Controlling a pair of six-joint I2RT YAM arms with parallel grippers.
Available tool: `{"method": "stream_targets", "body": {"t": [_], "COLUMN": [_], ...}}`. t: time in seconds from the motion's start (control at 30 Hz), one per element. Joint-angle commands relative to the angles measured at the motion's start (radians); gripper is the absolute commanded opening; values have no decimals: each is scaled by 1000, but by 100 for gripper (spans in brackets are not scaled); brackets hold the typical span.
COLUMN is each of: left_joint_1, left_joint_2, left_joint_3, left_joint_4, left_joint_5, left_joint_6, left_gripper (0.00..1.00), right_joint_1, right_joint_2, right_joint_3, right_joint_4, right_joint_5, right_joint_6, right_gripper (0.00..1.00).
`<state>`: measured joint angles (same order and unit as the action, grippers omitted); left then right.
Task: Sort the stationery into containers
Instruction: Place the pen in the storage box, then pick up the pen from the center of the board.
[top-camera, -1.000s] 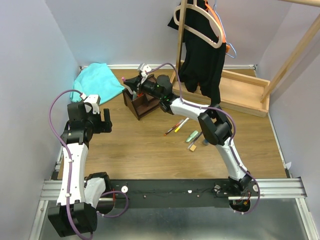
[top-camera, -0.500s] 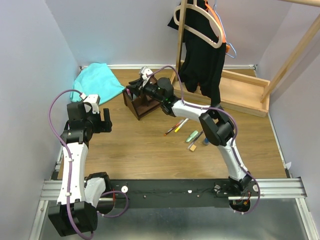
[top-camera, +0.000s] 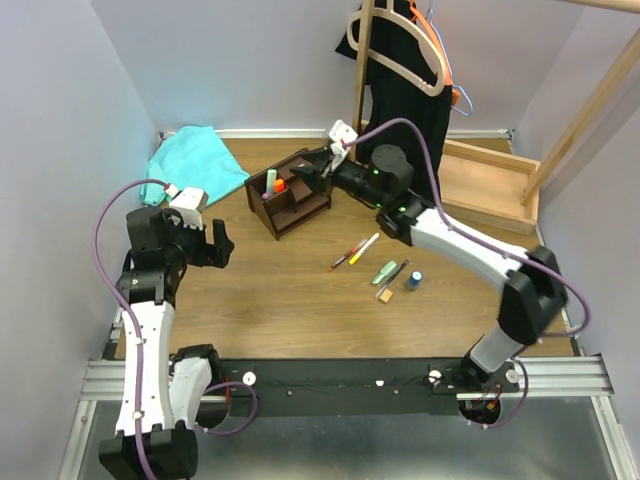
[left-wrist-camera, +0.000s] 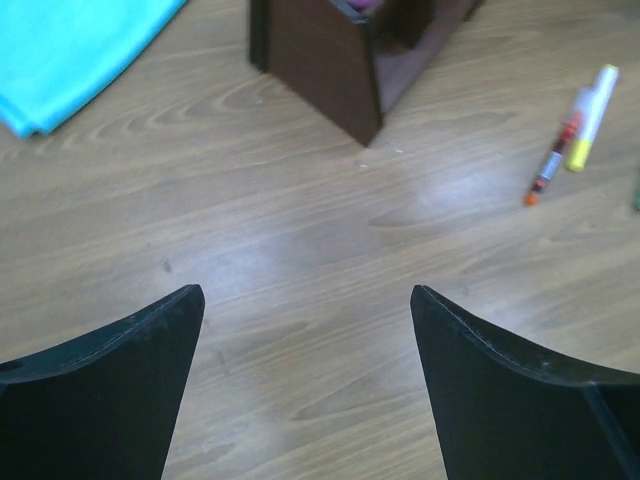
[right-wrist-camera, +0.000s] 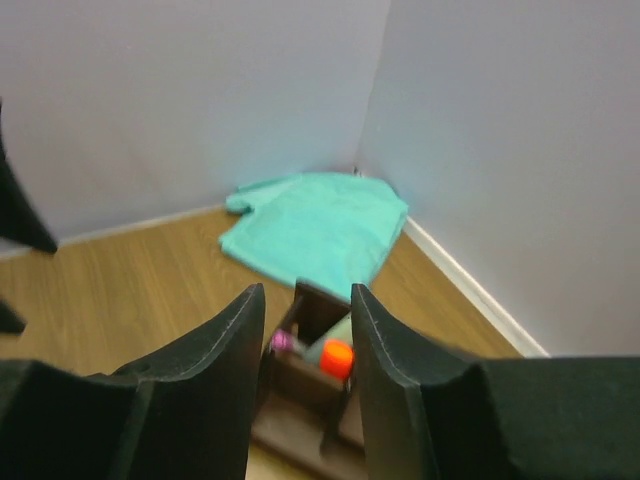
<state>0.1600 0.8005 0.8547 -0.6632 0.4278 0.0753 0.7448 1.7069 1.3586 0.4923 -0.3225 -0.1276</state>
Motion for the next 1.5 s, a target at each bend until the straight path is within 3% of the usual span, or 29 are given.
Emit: {"method": "stream_targets", "body": {"t": [0.0, 0.07, 0.1, 0.13, 0.2, 0.33, 0.47, 0.63, 0.97, 1.03, 1.1, 1.17, 1.47], "left_joint_1": [-57, -123, -160, -304, -358, -520, -652, -799, -915, -915, -915, -915, -915], "left_joint_2": [0, 31, 64, 81, 132, 253, 385, 577, 943, 1014, 1071, 1101, 1210], "left_joint_3": [73, 118, 130, 144, 182, 286, 369, 432, 650, 681, 725, 750, 782], "left_joint_4": [-55, -96, -102, -107, -110, -138, -82, 16, 86, 93, 94, 102, 109], "left_joint_5": [186, 181, 163, 96, 101, -4, -108, -202, -319, -337, -360, -382, -382], "left_joint_6": [139, 181, 188, 198, 236, 288, 209, 162, 35, 35, 43, 53, 86], "left_gripper": [92, 89, 87, 86, 86, 87, 87, 86, 82, 77, 74, 70, 64], "right_joint_1": [-19, -41, -64, -70, -71, -74, -82, -166, -286, -309, -315, -320, -332], "right_joint_2": [-133, -182, -214, -248, -361, -487, -593, -706, -858, -871, -883, -892, -918], "right_joint_3": [-127, -142, -200, -235, -323, -320, -325, -311, -342, -348, -351, -360, -408], "right_joint_4": [-463, -600, -610, -606, -578, -641, -724, -865, -871, -871, -883, -890, -857], "right_joint_5": [83, 109, 111, 118, 146, 285, 451, 439, 467, 439, 410, 370, 378], "right_joint_6": [-12, 89, 117, 124, 123, 109, 184, 217, 171, 166, 143, 135, 137], "right_gripper": [48, 48, 48, 48, 49, 48, 49, 52, 60, 66, 82, 86, 87]}}
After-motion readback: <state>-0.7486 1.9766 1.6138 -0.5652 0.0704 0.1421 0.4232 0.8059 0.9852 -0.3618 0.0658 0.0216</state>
